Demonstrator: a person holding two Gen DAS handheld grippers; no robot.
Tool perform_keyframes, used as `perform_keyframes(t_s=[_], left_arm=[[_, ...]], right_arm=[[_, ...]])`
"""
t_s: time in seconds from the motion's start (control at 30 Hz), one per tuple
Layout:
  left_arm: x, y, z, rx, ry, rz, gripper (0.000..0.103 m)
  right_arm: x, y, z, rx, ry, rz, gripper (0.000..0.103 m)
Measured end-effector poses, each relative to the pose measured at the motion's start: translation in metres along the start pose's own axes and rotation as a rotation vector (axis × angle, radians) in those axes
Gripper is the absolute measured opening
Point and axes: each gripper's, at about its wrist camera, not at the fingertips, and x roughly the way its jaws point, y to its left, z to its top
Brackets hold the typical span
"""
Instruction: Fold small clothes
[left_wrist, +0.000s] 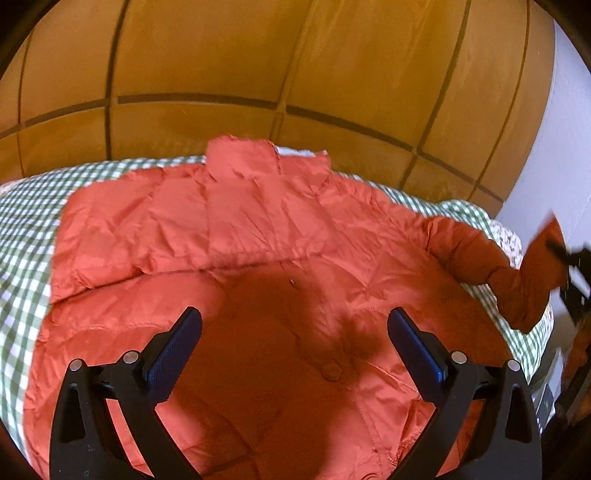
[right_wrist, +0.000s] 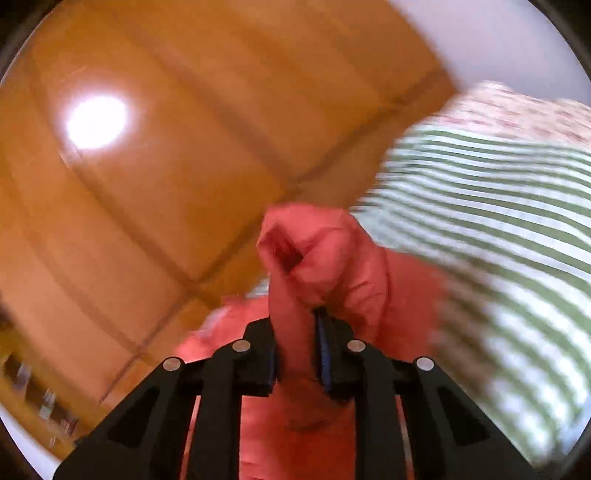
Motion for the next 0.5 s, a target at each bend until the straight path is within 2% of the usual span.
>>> perform_keyframes(t_s=[0.1, 0.2, 0.3, 0.4, 0.47, 0.5], left_arm=[[-0.012, 0.013, 0.005, -0.026, -0.033, 0.016, 0.099], [-0.022, 0.029, 0.008, -0.053, -0.053, 0.043, 0.099], [-0.030, 0.047, 0.008, -0.084, -0.065, 0.070, 0.099], [-0.034, 0.063, 0.007, -0.129, -0.076, 0.091, 0.099], [-0.033, 0.072, 0.005, -0.169, -0.072, 0.091, 0.099], [-0.032, 0.074, 0.005, -0.182, -0.067, 0.087, 0.099]], right_arm=[[0.034, 0.048, -0.010, -0.084, 0.047, 0.111, 0.016], [0.075, 0.091, -0.038, -0.158, 0.139, 0.194, 0.016], [0.119, 0.116, -0.081, -0.195, 0.297, 0.266, 0.016], [0.153, 0.126, -0.126, -0.251, 0.456, 0.300, 0.016], [0.164, 0.130, -0.152, -0.305, 0.552, 0.321, 0.023], [0.167, 0.131, -0.161, -0.339, 0.580, 0.311, 0.039]])
